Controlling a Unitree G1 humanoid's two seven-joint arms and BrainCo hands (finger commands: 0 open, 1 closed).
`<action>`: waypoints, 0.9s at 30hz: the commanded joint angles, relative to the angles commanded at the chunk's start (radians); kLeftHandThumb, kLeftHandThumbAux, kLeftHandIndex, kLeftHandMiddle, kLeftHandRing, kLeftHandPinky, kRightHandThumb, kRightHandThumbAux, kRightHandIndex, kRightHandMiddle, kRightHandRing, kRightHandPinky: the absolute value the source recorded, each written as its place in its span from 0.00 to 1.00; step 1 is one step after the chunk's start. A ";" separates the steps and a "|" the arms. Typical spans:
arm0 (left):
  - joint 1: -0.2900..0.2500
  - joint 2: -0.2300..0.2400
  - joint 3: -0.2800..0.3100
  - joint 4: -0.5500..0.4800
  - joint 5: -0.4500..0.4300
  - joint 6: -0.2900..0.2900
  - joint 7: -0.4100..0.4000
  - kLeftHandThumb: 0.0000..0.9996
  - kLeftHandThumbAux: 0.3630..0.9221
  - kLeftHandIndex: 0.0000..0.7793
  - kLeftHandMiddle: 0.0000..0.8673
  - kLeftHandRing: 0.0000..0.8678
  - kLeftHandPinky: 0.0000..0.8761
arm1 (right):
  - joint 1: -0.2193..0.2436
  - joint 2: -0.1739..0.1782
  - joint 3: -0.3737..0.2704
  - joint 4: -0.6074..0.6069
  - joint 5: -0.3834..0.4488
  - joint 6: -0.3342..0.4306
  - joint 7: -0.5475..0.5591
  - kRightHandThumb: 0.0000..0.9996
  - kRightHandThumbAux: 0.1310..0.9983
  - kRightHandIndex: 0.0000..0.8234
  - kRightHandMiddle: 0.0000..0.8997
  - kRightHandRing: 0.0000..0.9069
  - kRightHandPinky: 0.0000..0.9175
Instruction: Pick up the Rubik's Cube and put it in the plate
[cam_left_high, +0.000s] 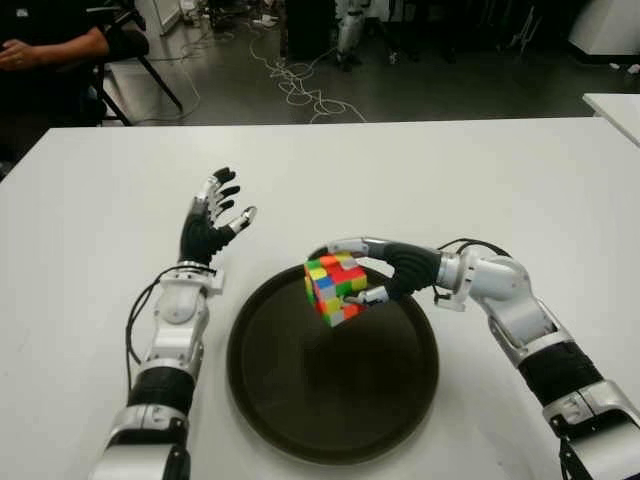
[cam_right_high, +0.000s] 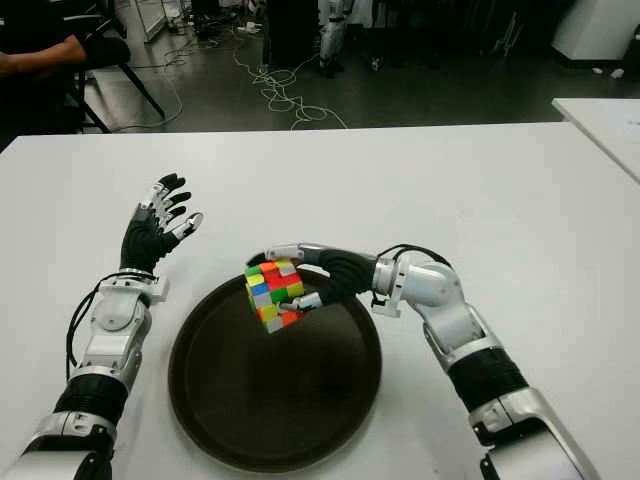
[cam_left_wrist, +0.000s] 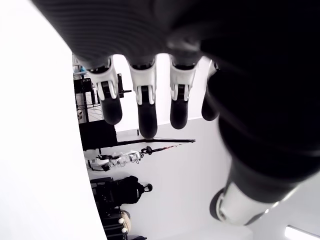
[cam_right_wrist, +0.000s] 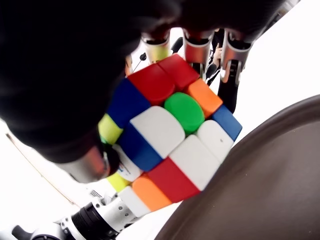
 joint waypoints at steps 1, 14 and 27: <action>0.000 0.000 0.000 0.000 -0.001 0.001 -0.001 0.08 0.81 0.14 0.16 0.16 0.15 | -0.003 0.002 -0.001 0.008 -0.001 -0.003 0.005 0.00 0.32 0.00 0.00 0.00 0.00; -0.002 0.000 0.000 0.006 -0.003 -0.006 -0.004 0.06 0.80 0.14 0.16 0.15 0.15 | -0.004 0.013 -0.019 0.027 -0.044 0.003 -0.013 0.00 0.19 0.00 0.00 0.00 0.00; -0.007 0.004 0.000 0.018 0.005 -0.010 0.005 0.06 0.79 0.15 0.16 0.16 0.15 | -0.040 0.035 -0.026 0.132 -0.073 -0.046 -0.018 0.00 0.17 0.00 0.00 0.00 0.00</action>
